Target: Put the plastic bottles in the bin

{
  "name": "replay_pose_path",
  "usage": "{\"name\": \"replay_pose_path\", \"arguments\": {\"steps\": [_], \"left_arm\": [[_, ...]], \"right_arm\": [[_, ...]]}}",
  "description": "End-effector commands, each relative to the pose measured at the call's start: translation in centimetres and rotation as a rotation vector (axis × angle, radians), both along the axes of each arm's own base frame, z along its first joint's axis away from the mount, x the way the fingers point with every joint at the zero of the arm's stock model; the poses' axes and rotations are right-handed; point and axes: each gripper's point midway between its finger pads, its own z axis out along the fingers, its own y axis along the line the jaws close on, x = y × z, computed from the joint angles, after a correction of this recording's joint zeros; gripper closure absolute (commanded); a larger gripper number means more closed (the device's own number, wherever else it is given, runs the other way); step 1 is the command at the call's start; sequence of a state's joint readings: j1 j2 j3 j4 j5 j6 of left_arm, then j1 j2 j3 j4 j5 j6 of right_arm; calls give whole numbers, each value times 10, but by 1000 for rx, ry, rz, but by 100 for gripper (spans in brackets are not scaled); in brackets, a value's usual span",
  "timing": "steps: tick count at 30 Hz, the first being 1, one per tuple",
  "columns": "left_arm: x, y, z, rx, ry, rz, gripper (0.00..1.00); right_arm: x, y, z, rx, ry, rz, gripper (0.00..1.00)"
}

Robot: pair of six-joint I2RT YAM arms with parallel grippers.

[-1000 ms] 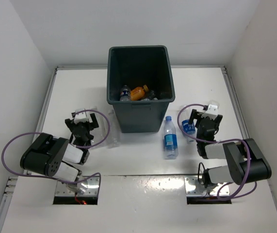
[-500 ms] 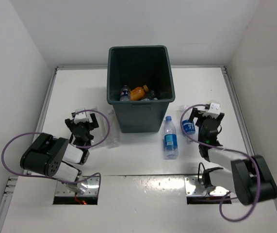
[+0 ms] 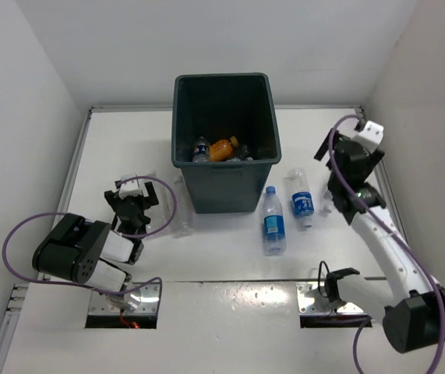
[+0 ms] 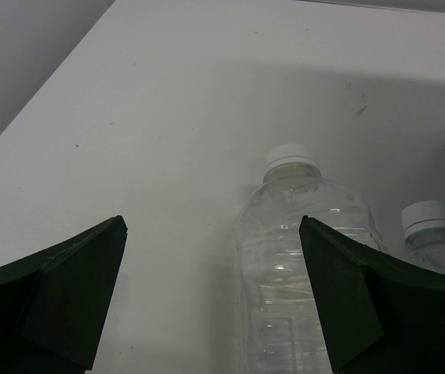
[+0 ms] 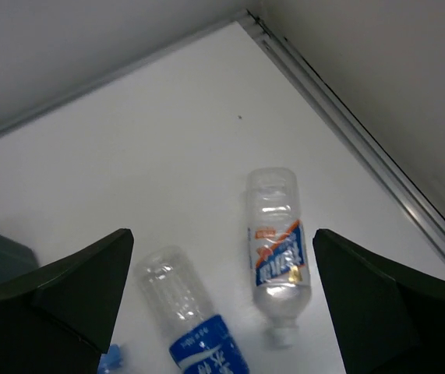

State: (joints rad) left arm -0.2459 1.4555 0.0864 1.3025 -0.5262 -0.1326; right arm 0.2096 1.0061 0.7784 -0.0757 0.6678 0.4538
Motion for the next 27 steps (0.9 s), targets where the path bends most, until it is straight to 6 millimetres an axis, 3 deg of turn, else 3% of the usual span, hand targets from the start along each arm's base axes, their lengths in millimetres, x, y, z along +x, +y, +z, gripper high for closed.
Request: {"name": "replay_pose_path", "arguments": {"steps": [1,8,13,15,16,17,19,22,23,24,26,27], "left_arm": [[4,2,16,-24,-69,13,0],[5,1,20,-36,-80,-2,0],[-6,3,42,-50,-146,-6,0],[-14,14,45,-63,-152,32,0],[-16,14,49,-73,-160,32,0],[-20,18,66,-82,-211,33,0],[-28,23,56,-79,-159,49,0],[-40,30,63,-108,-157,80,0],[-42,36,66,-123,-161,107,0],[-47,36,53,-111,-100,110,0],[-49,37,74,-101,-129,109,0],[-50,35,72,-97,-105,93,0]], "right_arm": [[-33,-10,-35,32,345,-11,0],[-39,-5,-33,28,439,29,0],[-46,-7,-51,28,460,12,0],[-48,-10,-58,26,465,-8,0],[-43,-9,-65,43,460,-19,0],[-42,-10,-66,46,461,-38,0],[-41,-14,-74,42,471,-77,0],[-35,-15,-95,72,504,-134,0],[-28,-13,-93,83,498,-141,0],[-22,-12,-104,85,528,-150,0],[-11,-10,-108,91,541,-159,0],[-6,-6,-113,111,550,-156,0]]}}
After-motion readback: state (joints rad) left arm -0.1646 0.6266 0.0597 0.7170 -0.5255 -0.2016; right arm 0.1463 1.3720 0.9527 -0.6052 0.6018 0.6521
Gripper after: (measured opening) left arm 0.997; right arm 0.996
